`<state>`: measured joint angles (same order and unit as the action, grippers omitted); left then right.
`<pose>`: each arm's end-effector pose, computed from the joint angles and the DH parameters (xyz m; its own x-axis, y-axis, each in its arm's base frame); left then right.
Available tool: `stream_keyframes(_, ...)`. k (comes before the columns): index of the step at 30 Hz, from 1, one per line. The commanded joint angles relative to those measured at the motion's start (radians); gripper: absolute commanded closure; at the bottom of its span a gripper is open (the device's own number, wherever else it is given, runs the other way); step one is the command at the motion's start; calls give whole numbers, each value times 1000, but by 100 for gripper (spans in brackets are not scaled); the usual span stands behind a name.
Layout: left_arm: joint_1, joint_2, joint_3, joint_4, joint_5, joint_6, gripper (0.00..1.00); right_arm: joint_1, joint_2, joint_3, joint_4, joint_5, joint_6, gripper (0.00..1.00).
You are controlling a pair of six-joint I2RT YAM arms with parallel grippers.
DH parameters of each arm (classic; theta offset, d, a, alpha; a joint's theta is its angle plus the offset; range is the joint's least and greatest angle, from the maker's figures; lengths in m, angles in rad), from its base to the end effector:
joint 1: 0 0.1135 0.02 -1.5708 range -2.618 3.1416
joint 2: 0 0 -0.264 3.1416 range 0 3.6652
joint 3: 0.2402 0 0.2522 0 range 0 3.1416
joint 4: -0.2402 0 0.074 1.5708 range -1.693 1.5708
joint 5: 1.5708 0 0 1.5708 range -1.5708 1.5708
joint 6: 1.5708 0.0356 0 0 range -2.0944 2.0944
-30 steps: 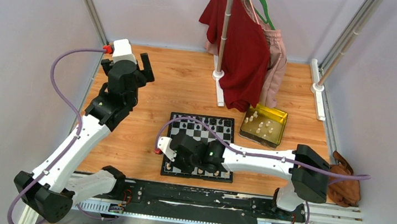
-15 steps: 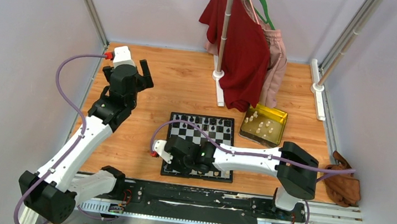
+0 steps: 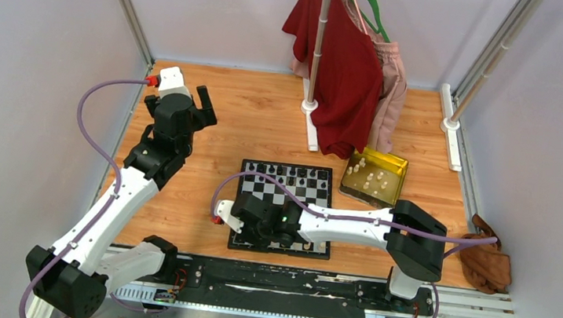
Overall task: Set up the chess pieces on the board
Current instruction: Place the chess piece on the chessboard.
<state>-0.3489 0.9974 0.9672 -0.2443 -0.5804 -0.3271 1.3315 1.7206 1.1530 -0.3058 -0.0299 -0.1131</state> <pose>0.2165 -0.0580 0.3597 -0.1737 -0.2227 -0.9593 -0.2808 0.9448 -0.1685 0.0863 0.3583 0.2094 -0.0704 -0.7645 -0.6407 -0.9899 0.1328 -0.0497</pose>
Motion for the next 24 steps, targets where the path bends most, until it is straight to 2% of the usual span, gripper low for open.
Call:
stream_keyframes(1, 10, -14, -11, 34, 8, -8, 6, 17, 17, 21, 3, 18, -19, 100)
stream_keyframes(9, 10, -14, -15, 38, 12, -10, 6, 17, 26, 16, 11, 16, -23, 85)
stream_keyframes(17, 11, -11, -16, 42, 16, -11, 6, 16, 24, 14, 16, 16, -28, 76)
stream_keyframes(24, 11, -9, -16, 41, 19, -13, 6, 17, 6, 20, 12, 18, -35, 60)
